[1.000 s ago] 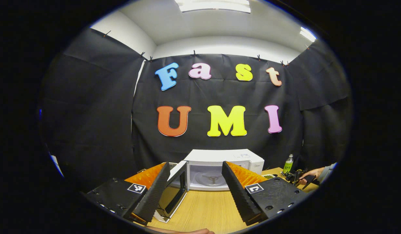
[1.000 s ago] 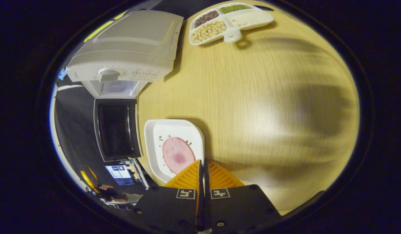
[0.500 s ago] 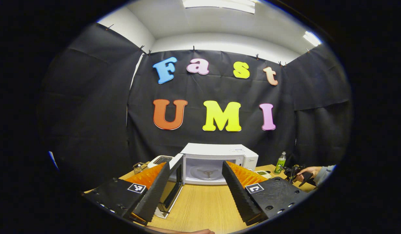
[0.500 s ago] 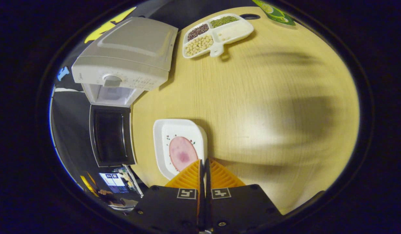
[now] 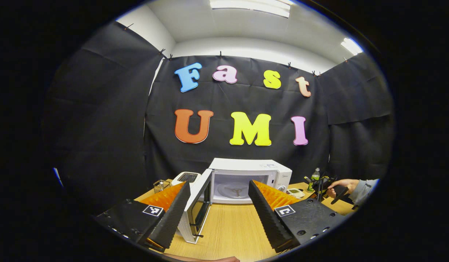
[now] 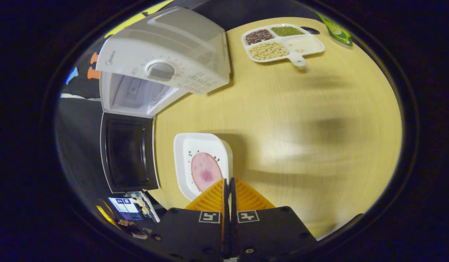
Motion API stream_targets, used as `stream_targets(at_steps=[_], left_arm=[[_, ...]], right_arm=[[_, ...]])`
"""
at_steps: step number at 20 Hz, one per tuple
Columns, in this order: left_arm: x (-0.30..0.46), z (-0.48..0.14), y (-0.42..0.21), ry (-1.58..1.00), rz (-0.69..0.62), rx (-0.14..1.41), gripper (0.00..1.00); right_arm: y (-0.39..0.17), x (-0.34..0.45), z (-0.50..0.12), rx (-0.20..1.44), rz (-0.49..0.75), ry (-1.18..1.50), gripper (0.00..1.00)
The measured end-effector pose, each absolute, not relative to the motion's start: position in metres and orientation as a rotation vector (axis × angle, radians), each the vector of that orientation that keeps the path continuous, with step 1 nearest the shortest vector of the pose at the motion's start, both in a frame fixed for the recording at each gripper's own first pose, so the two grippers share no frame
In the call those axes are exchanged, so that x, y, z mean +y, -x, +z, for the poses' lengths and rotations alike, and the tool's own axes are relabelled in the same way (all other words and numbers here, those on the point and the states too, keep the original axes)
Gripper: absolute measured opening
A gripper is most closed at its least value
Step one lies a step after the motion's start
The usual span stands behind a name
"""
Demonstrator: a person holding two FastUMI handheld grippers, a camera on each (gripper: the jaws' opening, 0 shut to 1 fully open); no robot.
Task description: Open the microwave oven with the left hand, put the food in, and close the microwave oven.
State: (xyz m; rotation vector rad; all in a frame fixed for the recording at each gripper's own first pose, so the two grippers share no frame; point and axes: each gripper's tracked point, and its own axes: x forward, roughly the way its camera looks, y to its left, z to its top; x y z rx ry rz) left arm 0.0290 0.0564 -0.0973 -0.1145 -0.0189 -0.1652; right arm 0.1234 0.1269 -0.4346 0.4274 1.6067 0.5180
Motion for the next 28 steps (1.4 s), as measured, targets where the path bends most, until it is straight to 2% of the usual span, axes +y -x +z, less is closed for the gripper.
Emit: stream_targets(at_steps=[1, 4, 11, 12, 13, 15, 16, 17, 18, 19, 21, 22, 25, 27, 28], left_arm=[[0.064, -0.097, -0.03, 0.116, -0.153, -0.022, 0.95], [0.079, -0.103, -0.032, 0.131, -0.133, -0.017, 0.95], [0.098, -0.12, -0.042, 0.132, -0.106, 0.015, 0.95], [0.098, -0.124, -0.043, 0.142, -0.11, 0.022, 0.84], [0.098, -0.126, -0.045, 0.152, -0.115, 0.027, 0.84], [0.104, -0.129, -0.045, 0.165, -0.115, 0.034, 0.84], [0.109, -0.129, -0.046, 0.166, -0.101, 0.026, 0.95], [0.116, -0.129, -0.047, 0.164, -0.089, 0.019, 0.95], [0.119, -0.13, -0.047, 0.161, -0.078, 0.014, 0.84], [0.123, -0.131, -0.047, 0.159, -0.07, 0.013, 0.84], [0.13, -0.136, -0.045, 0.155, -0.059, 0.023, 0.84], [0.133, -0.137, -0.045, 0.154, -0.055, 0.028, 0.95], [0.139, -0.134, -0.04, 0.155, -0.048, 0.022, 0.95], [0.138, -0.133, -0.039, 0.165, -0.055, 0.016, 0.95], [0.141, -0.133, -0.038, 0.169, -0.056, 0.017, 0.84]], right_arm=[[-0.121, 0.143, -0.435, 1.608, 0.534, -0.419, 0.04], [-0.118, 0.19, -0.433, 1.601, 0.538, -0.444, 0.04], [-0.116, 0.277, -0.441, 1.49, 0.357, -0.644, 0.04], [-0.12, 0.286, -0.442, 1.455, 0.332, -0.673, 0.03], [-0.123, 0.296, -0.44, 1.421, 0.308, -0.71, 0.04], [-0.138, 0.314, -0.436, 1.337, 0.25, -0.795, 0.04], [-0.147, 0.322, -0.434, 1.291, 0.214, -0.843, 0.0], [-0.157, 0.328, -0.431, 1.236, 0.177, -0.902, 0.04], [-0.17, 0.335, -0.428, 1.177, 0.137, -0.967, 0.0], [-0.184, 0.341, -0.426, 1.11, 0.106, -1.027, 0.04], [-0.206, 0.356, -0.419, 1.009, 0.075, -1.121, 0.05], [-0.214, 0.367, -0.417, 0.987, 0.081, -1.157, 0.05], [-0.241, 0.399, -0.415, 0.942, 0.121, -1.237, 0.05], [-0.264, 0.405, -0.418, 0.875, 0.097, -1.243, 0.05], [-0.276, 0.404, -0.42, 0.824, 0.074, -1.245, 0.05]])
